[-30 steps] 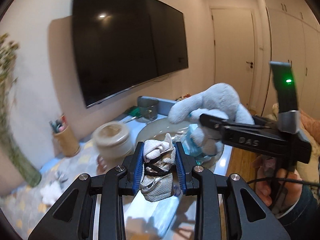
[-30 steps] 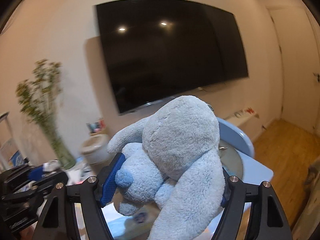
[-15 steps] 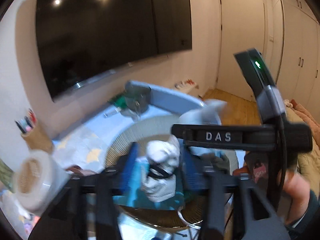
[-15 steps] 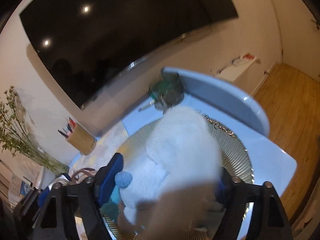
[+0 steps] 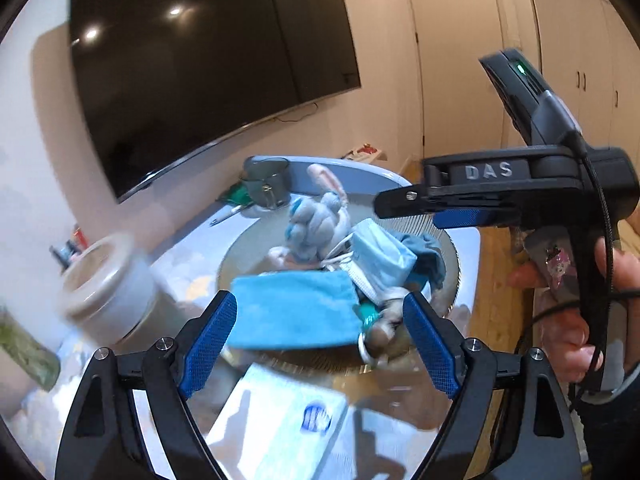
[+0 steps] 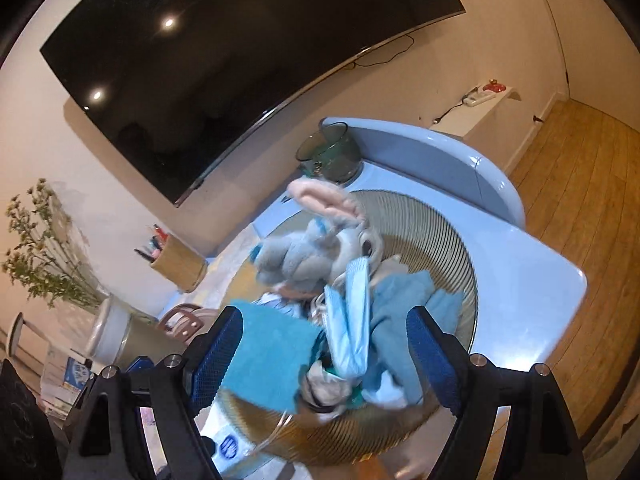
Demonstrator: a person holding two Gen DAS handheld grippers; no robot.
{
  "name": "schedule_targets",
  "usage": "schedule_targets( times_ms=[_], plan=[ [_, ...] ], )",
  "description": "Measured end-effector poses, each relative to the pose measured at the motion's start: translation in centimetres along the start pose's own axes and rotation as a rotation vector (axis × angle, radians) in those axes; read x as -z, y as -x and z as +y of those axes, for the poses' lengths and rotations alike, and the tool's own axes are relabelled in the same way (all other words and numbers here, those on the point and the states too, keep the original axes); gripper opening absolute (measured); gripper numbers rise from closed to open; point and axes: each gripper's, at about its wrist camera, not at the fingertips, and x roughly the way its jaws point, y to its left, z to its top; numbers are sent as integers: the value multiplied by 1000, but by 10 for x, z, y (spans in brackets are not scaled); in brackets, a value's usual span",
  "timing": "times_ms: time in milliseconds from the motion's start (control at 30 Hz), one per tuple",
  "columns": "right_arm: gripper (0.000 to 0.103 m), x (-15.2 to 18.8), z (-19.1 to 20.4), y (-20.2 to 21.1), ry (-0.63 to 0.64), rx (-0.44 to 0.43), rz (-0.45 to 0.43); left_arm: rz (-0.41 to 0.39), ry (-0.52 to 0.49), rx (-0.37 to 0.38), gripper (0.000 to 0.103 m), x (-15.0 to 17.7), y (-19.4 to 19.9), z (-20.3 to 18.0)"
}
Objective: Organize soft objects
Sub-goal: 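Open both tools to drop the white item and bunny into the bowl, then move both open tools back to the items on the bed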
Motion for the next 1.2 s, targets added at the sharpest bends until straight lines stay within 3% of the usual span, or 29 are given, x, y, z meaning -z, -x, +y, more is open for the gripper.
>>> schedule_targets(
  times_ms=[300,433,600,733,967,1067,1200],
  plan=[
    [83,52,60,18,147,-53,42,-26,178,-64,85,56,77,74],
    [83,78,99,16,246,-61,78,-11,270,-165,85,94,105,121],
    [84,123,163,2,387,-121,132,25,428,-209,85,155,128,184],
    [88,166,214,-32,487,-151,220,103,521,-298,85,208,132,225],
    [88,224,267,-93,548,-175,339,194,548,-381,84,266,120,257],
    [88,239,283,-114,583,-149,348,223,574,-395,84,285,113,268],
    [88,254,296,-135,664,-90,279,221,611,-351,84,292,111,274]
  ],
)
